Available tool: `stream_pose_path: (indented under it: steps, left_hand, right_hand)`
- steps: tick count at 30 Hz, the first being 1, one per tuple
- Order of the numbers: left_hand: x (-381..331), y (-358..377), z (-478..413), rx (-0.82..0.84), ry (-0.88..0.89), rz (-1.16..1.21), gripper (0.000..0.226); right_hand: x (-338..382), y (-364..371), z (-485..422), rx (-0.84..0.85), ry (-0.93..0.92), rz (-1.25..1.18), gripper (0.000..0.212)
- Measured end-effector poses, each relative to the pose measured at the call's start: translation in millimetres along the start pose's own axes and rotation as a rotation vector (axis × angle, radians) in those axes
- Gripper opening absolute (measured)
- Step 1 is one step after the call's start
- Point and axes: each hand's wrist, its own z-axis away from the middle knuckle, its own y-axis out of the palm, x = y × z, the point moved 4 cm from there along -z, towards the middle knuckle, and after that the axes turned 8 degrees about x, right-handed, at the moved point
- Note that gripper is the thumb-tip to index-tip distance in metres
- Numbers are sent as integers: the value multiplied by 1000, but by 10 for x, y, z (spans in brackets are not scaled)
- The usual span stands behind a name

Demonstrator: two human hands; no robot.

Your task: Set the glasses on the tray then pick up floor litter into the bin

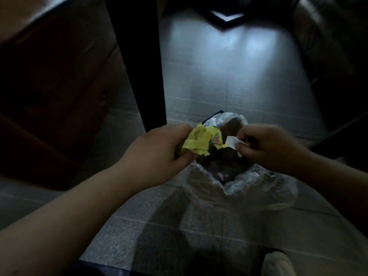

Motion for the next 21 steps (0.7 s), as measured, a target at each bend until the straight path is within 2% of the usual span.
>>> stream_pose_path:
  steps: [4,7,9,12,15,18,19,21]
  left_hand:
    - [-185,96,-225,-26,11,41,24]
    - [-160,196,-344,14,-31,99,25]
    - [-136,248,-406,26,-54,75,26]
    - [-152,370,-537,57,-76,-74,29]
    - [-230,577,-667,181,-61,-234,37]
    - [-310,669,-733,309,-48,-355,64]
    - [-308,666,-737,315,-38,-365,71]
    - [-431,550,-702,246,25,-442,74]
  right_hand:
    - [-211,38,78,-59,69,-15,12]
    - [-301,31,120,-32,121,-28,34]
    - [-346,-5,153,-17,128,-42,42]
    - [-382,-101,207,-12,131,-37,45]
    - [-340,-224,279,-18,125,-35,51]
    - [-182,-384,335,-23,98,4,62]
    - [-132,-440,353,-18,75,47,65]
    - [19,-545,371,-20,40,284,72]
